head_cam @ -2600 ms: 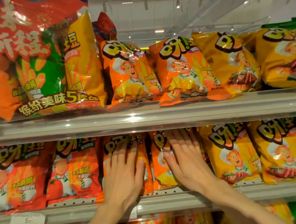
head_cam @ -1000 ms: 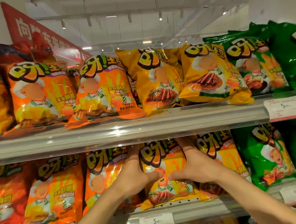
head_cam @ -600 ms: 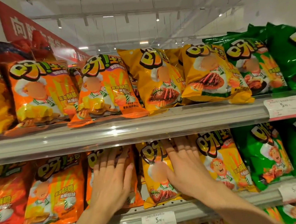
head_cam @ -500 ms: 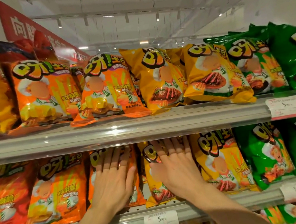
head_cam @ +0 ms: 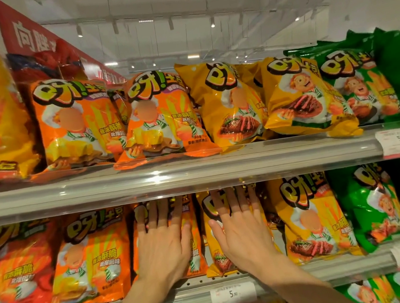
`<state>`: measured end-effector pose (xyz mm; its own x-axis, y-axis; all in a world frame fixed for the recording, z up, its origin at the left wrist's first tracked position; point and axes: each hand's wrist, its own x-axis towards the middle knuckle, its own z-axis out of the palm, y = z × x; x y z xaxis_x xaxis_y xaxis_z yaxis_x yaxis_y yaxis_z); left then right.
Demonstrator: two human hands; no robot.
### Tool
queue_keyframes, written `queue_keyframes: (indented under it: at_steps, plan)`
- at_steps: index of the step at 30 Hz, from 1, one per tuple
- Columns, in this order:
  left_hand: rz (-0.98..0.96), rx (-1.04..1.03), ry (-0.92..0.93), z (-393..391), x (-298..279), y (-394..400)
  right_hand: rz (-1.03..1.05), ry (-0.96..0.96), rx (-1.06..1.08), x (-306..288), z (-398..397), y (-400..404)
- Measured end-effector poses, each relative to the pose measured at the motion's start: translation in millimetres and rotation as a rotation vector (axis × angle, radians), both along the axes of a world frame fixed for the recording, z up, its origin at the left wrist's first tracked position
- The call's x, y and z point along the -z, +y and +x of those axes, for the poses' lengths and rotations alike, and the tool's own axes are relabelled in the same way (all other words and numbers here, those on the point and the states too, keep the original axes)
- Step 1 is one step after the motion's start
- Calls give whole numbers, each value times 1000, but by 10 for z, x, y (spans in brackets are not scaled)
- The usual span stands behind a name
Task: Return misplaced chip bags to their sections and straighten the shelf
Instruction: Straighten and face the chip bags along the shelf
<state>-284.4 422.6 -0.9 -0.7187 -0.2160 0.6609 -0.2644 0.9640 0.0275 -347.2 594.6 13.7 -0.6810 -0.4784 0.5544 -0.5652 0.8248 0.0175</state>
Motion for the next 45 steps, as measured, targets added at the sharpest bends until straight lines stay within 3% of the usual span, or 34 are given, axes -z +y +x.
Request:
queue_keyframes:
  at_steps: [9, 14, 19, 24, 30, 36, 41, 45]
  plan:
    - [127, 190, 195, 41, -9, 148, -251, -63, -53, -122, 4, 453]
    - [401, 527, 226, -24, -108, 811, -401, -27, 76, -251, -207, 1141]
    - [565, 642, 6, -315, -198, 1613, -345, -255, 90, -464, -435, 1962]
    - [631, 492, -221, -631, -381, 1984, -99, -531, -105, -488, -650, 2341]
    - [860, 520, -221, -773, -525, 2031, -105, -622, -218, -427, -856, 2281]
    - [847, 408, -277, -773, -576, 2096, -205, -569, -253, -410, -874, 2300]
    - [762, 374, -292, -696, -551, 2072, -167, -532, -250, -401, -812, 2327]
    - [399, 330, 28, -433, -326, 1946, -115, -307, -171, -391, -688, 2319]
